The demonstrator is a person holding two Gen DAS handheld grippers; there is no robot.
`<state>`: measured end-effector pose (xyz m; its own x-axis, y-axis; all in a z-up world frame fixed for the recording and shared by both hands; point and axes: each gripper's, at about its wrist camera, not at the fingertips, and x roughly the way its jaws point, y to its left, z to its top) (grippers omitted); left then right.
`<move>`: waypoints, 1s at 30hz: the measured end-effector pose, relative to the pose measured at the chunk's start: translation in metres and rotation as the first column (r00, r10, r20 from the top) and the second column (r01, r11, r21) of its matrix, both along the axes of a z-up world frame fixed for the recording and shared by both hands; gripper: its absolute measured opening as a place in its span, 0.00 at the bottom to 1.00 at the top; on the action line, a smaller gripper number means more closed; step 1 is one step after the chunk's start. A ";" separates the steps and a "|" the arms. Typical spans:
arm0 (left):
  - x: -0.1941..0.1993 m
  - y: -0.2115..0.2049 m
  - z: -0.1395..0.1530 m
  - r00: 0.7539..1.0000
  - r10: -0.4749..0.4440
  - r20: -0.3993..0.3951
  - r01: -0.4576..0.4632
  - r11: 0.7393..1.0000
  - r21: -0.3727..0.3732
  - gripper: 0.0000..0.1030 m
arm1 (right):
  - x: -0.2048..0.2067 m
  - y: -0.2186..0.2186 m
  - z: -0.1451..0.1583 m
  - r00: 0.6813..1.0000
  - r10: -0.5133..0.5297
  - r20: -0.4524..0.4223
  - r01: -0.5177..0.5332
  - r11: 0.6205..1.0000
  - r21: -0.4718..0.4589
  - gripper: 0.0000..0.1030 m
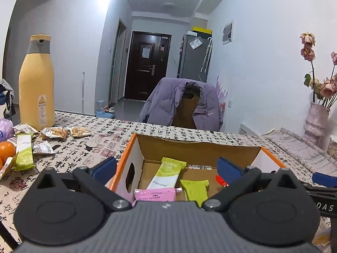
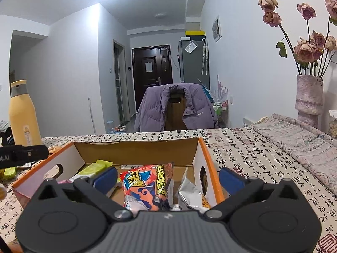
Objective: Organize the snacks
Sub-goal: 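Move both tools back over the snack pile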
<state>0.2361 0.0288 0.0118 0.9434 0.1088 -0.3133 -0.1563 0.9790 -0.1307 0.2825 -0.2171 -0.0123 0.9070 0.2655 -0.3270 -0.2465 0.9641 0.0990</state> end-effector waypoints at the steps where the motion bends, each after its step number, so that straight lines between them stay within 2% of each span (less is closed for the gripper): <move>1: 0.000 0.000 0.000 1.000 -0.002 0.001 0.002 1.000 -0.001 1.00 | -0.001 0.000 0.000 1.000 0.000 0.001 0.000 1.000 0.000 1.00; 10: -0.004 -0.002 0.005 1.000 -0.001 0.013 0.001 1.000 -0.011 1.00 | -0.001 0.002 0.002 1.000 0.009 0.004 -0.009 1.000 -0.016 1.00; 16: -0.013 -0.005 0.026 1.000 0.019 0.016 -0.019 1.000 -0.014 1.00 | -0.003 -0.002 0.016 1.000 0.003 -0.025 -0.004 1.000 -0.026 1.00; 22: -0.037 -0.010 0.039 1.000 0.017 0.021 -0.017 1.000 0.009 1.00 | -0.023 -0.015 0.030 1.000 0.006 -0.027 -0.006 0.999 -0.033 1.00; 30: -0.074 -0.016 0.030 1.000 -0.002 -0.009 0.002 0.999 0.043 1.00 | -0.061 -0.027 0.025 0.998 0.017 -0.056 -0.020 0.998 -0.051 1.00</move>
